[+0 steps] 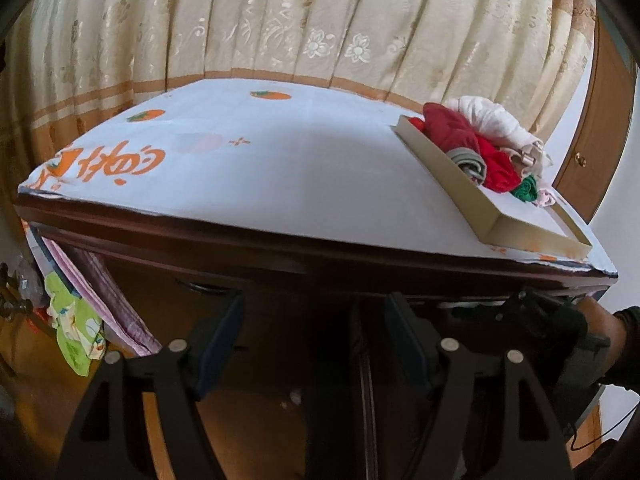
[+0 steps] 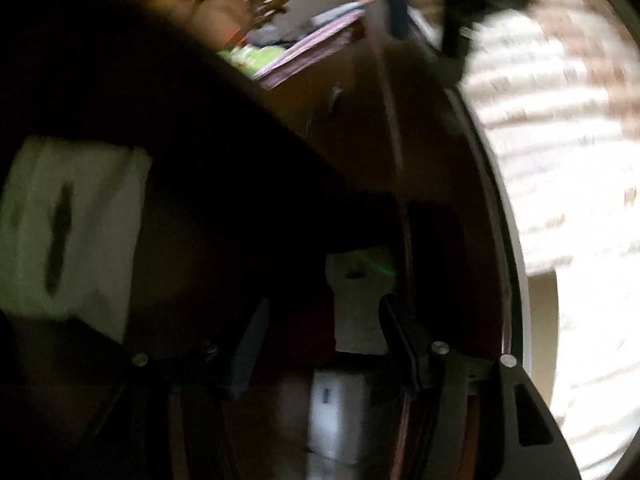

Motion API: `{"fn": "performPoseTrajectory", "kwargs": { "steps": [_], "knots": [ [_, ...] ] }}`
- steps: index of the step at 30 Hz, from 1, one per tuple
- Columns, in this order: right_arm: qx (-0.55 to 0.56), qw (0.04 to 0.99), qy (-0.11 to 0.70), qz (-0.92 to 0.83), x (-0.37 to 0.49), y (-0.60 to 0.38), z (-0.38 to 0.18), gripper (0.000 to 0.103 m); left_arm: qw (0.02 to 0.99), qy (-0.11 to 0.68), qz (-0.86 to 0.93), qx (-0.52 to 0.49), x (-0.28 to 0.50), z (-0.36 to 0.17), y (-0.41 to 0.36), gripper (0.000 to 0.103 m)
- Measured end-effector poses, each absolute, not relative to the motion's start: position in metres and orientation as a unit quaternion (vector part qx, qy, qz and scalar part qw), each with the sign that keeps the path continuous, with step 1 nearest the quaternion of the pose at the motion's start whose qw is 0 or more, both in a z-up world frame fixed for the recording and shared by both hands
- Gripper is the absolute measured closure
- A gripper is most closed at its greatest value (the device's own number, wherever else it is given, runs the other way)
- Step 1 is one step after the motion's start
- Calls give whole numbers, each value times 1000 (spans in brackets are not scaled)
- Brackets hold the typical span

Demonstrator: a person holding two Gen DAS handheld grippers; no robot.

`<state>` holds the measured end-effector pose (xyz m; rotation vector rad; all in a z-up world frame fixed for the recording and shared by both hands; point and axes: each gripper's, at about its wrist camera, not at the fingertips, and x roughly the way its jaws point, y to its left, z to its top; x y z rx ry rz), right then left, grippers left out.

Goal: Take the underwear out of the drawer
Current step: 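Move both open tools down into the drawer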

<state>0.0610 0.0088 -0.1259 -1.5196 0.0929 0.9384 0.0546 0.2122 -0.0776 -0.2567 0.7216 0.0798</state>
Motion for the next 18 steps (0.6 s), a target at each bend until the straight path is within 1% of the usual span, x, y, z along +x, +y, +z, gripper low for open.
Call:
{"fn": "performPoseTrajectory", "kwargs": {
  "steps": [4,8,10,14,18],
  "knots": [
    [-667,618,52,412,67,10,-128,44,926,355,39,-125,54,-79,214,30],
    [-689,589,65,418,73,13,-134,46,924,357,39,-129,53,-81,215,30],
    [-709,578,41,402,74,13,-140,46,924,358,38,-130,53,-81,215,30],
    [-735,555,39,388,83,19,-149,55,922,361,37,-134,53,-83,215,30],
    [-760,536,36,365,94,23,-160,55,921,363,37,-139,52,-86,216,30]
  ]
}}
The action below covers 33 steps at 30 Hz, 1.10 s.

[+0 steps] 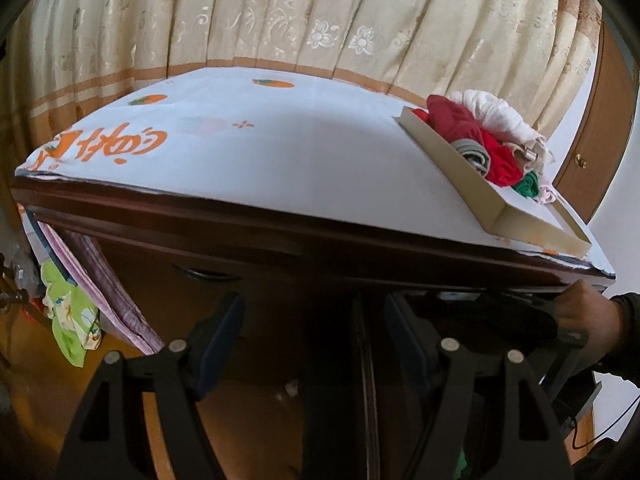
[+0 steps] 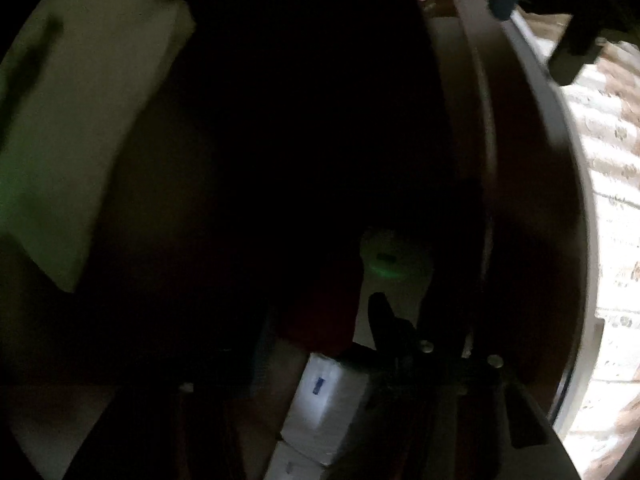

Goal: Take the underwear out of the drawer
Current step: 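Move both open tools down into the drawer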

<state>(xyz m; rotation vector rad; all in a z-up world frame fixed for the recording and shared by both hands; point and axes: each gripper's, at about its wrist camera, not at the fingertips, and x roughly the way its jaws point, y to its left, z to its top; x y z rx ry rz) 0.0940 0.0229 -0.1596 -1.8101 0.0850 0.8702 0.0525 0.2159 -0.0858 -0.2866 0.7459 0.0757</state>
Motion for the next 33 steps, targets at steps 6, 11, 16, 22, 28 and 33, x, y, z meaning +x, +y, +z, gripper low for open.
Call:
{"fn": "performPoseTrajectory", "kwargs": {
  "steps": [6,11,16,22,28,33],
  "knots": [
    [-747,549,55,372,105,30,-153,73,918,370,32,-141,51,-89,217,30],
    [-721,570,76,386,113,20,-127,74,920,380,-4,-99,52,-84,198,30],
    [-682,597,127,402,123,-2,-89,74,918,390,-69,-21,51,-76,157,30],
    [-582,650,230,431,142,-37,-43,74,885,434,-156,55,58,-86,103,30],
    [-481,698,303,436,159,-74,-23,74,836,496,-210,106,71,-107,62,30],
    [-430,722,330,430,159,-90,-29,74,798,547,-221,121,84,-126,46,30]
  ]
}}
